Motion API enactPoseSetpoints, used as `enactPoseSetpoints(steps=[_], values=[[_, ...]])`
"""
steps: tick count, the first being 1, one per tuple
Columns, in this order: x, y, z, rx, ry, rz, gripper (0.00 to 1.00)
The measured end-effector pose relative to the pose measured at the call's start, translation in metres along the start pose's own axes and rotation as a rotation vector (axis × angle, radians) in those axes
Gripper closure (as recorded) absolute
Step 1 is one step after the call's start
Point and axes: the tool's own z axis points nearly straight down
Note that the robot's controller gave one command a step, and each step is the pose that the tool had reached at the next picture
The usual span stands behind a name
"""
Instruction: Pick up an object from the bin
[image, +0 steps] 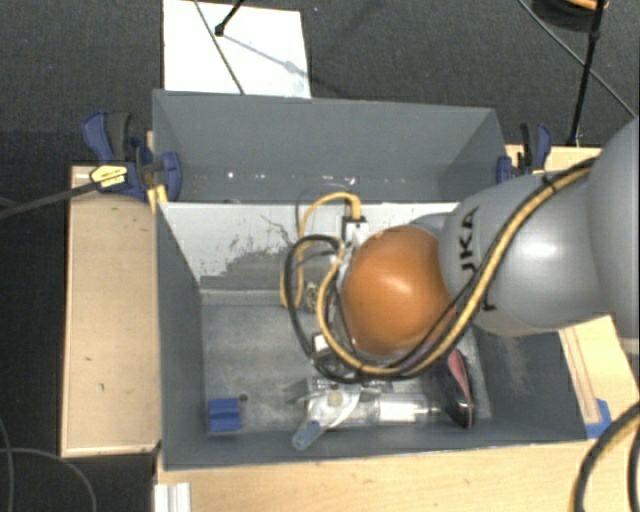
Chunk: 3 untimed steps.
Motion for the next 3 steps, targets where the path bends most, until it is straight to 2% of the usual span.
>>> enactPoseSetpoints(steps=[1,3], values=[[0.0005,0.0019,0.0008,-0.004,0.0,0.001,1.0],[0.0005,0.0019,0.0008,-0.005,0.0,0.001,1.0]])
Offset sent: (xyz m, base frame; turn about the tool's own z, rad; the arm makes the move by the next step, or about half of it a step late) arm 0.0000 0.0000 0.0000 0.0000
